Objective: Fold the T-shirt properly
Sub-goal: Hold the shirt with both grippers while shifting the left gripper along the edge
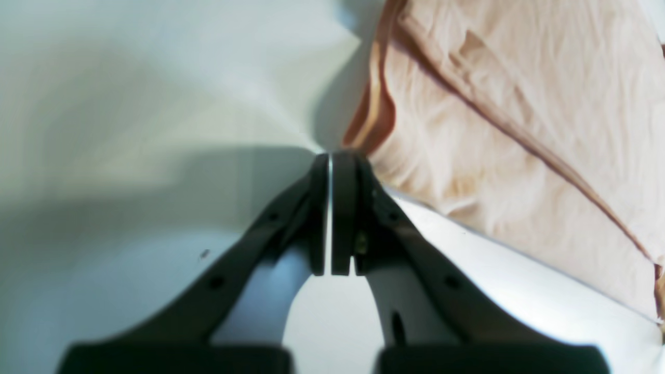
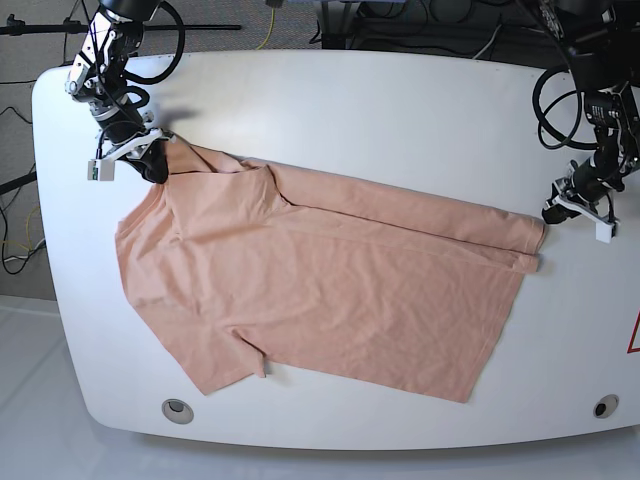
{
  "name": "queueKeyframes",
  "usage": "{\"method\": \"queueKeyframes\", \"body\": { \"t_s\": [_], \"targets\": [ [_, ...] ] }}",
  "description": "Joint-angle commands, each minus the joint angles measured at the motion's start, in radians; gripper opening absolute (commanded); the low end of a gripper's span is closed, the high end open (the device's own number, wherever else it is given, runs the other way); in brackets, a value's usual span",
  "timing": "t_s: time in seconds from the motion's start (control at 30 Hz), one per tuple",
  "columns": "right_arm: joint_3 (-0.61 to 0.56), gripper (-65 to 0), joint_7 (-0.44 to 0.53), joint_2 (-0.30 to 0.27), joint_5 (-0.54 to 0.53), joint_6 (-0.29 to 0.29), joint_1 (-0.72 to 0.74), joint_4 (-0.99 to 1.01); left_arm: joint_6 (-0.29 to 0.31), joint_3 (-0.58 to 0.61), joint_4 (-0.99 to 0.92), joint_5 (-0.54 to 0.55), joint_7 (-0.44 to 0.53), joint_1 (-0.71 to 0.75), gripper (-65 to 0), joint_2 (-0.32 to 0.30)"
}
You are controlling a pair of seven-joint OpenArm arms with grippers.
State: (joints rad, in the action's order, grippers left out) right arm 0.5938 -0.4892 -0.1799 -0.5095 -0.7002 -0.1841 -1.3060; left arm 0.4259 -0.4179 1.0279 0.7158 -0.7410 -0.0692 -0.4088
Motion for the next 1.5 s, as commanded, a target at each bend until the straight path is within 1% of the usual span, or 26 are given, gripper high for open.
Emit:
{"method": "queueKeyframes", "body": {
  "t_s": [0.0,0.1,0.17,0.23,0.37,0.5,0.63,0.77,1.03,1.17,1.37,1.47],
  "targets": [
    [-0.012,-65.0,-0.02,-0.007,0.024,0.002,0.001,-0.005,-0.011,-0.007,0.034,-0.02,-0.011,-0.016,-61.2,-0.018],
    [-0.012,-65.0,-0.02,-0.006,0.024,0.002,0.002,-0.004,-0.012,-0.007,0.045,-0.019,0.004,-0.014,-49.9,-0.018],
    [-0.012,-65.0,-0.02,-0.006,0.025,0.002,0.004,-0.002,-0.012,-0.006,0.045,-0.015,0.015,-0.013,-44.4,-0.018],
    [-0.013,-65.0,-0.02,-0.006,0.029,0.002,0.005,0.0,-0.014,-0.005,0.041,-0.01,0.02,-0.014,-40.9,-0.017],
    [-0.013,-65.0,-0.011,-0.005,0.024,0.002,0.004,0.0,-0.013,-0.001,0.002,-0.005,0.032,-0.023,-38.4,-0.012],
    [-0.014,-65.0,-0.009,-0.005,0.026,0.002,0.005,0.001,-0.014,0.0,-0.017,0.005,0.04,-0.028,-39.9,-0.009],
    [-0.015,-65.0,-0.009,-0.004,0.025,0.002,0.002,0.0,-0.014,0.004,-0.033,0.006,0.049,-0.032,-39.8,-0.007],
    [-0.019,-65.0,-0.007,-0.002,0.019,0.002,0.0,-0.002,-0.012,0.028,-0.047,-0.003,0.056,-0.039,-36.3,-0.014],
    [-0.018,-65.0,-0.007,-0.002,0.021,0.002,-0.002,-0.001,-0.013,0.038,-0.045,-0.006,0.042,-0.029,-34.0,-0.019],
    [-0.021,-65.0,-0.002,-0.004,0.018,0.002,0.003,0.0,-0.011,0.022,-0.03,0.005,0.035,-0.011,-35.0,-0.032],
    [-0.02,-65.0,-0.001,-0.003,0.018,0.002,0.005,0.003,-0.011,0.018,-0.024,0.007,0.03,0.001,-36.5,-0.03],
    [-0.022,-65.0,0.004,-0.004,0.01,0.002,0.003,0.0,-0.004,0.006,-0.007,0.024,0.041,0.009,-35.1,-0.018]
  ]
}}
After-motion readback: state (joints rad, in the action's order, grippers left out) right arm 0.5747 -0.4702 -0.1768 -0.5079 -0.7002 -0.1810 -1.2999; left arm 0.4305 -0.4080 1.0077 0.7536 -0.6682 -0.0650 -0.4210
